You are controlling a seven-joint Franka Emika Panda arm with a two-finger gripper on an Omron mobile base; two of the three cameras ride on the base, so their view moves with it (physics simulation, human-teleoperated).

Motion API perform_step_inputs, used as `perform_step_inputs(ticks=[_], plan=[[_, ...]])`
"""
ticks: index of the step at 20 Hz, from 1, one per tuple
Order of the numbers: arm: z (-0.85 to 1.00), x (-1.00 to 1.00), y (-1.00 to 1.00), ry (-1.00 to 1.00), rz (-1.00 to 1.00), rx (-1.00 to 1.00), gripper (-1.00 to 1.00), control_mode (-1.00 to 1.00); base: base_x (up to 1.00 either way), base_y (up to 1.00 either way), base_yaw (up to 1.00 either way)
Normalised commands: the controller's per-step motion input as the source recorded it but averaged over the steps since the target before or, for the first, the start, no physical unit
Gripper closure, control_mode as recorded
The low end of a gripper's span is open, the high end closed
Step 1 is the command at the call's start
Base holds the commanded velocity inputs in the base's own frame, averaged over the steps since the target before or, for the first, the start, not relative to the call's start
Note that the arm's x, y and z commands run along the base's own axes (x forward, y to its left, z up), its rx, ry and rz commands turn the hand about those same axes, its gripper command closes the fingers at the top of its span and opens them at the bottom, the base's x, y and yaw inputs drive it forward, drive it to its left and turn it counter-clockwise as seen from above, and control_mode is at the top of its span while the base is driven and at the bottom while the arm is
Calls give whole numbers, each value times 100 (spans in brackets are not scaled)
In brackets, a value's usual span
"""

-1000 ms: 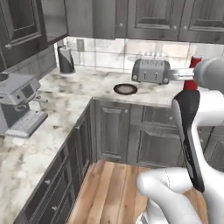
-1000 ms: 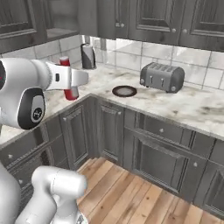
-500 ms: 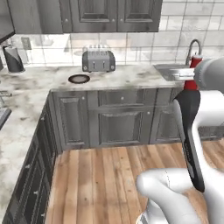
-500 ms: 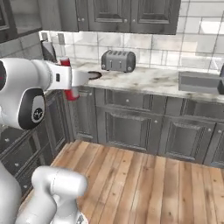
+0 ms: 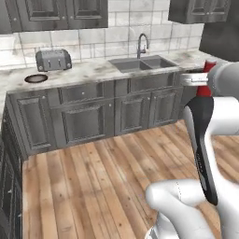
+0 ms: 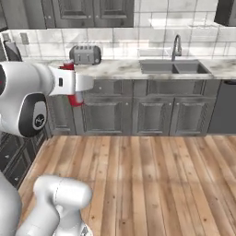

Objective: Move the hot dog bun to the plate on the dining table and place the condiment next to that plate. Then navigate to the fridge and take the sausage and place it on the plate as well.

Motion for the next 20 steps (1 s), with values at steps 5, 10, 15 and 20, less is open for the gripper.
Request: perform_step_inputs(ticks=[5, 10, 15, 20], plan=[[0, 0, 0, 0, 0, 0, 100, 100, -100, -4, -30], [0, 0, 0, 0, 0, 0, 100, 100, -100, -4, -30], [0, 0, 0, 0, 0, 0, 100, 100, -100, -9, -29], [0, 0, 0, 0, 0, 0, 100, 100, -100, -32, -27]])
